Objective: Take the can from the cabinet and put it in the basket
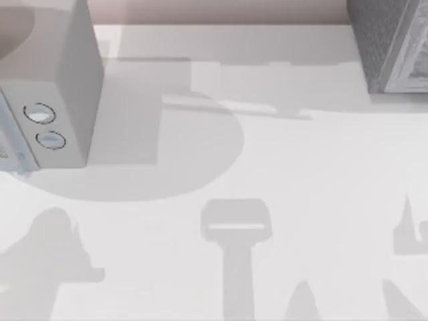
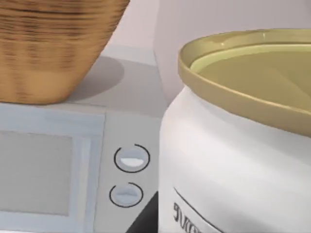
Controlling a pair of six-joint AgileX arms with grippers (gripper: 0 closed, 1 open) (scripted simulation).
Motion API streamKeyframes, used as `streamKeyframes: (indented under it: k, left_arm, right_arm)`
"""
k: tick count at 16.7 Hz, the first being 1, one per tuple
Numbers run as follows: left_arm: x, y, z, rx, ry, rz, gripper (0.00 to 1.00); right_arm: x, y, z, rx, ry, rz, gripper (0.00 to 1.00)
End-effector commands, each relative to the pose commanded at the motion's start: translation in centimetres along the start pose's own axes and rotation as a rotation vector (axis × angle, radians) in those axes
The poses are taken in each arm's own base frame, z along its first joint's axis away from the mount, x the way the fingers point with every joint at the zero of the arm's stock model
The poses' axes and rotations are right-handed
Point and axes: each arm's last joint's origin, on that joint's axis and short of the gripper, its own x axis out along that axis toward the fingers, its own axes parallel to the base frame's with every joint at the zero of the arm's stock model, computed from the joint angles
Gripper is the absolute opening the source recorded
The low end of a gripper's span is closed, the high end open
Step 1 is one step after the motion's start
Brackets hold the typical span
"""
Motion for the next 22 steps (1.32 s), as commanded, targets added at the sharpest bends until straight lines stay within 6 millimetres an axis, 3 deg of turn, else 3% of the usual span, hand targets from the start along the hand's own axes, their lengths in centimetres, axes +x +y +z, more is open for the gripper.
streamKeyframes:
  k: [3,5,8,11,14,17,20,22]
  left_arm:
    - [0.7,0.7,5.8,0.014,-0.009,-0.090,0.00]
    - [2.1,2.6,10.2,0.017,-0.009,-0.158,0.00]
    - [6.1,7.4,16.1,0.019,-0.007,-0.264,0.00]
    - [11.2,13.2,20.2,0.050,-0.020,-0.371,0.00]
    - [17.0,19.0,21.9,0.090,-0.035,-0.468,0.00]
    - [22.2,23.3,21.7,0.132,-0.050,-0.542,0.00]
    - [25.5,25.4,21.1,0.174,-0.067,-0.589,0.00]
    - [26.3,25.9,20.9,0.188,-0.072,-0.602,0.00]
  right_arm:
    - [0.0,0.0,0.0,0.000,0.000,0.000,1.00]
    - [0.0,0.0,0.0,0.000,0.000,0.000,1.00]
    - [0.0,0.0,0.0,0.000,0.000,0.000,1.00]
    - [0.0,0.0,0.0,0.000,0.000,0.000,1.00]
    - [0.0,0.0,0.0,0.000,0.000,0.000,1.00]
    - [0.0,0.0,0.0,0.000,0.000,0.000,1.00]
    - [0.0,0.0,0.0,0.000,0.000,0.000,1.00]
    - [0.0,0.0,0.0,0.000,0.000,0.000,1.00]
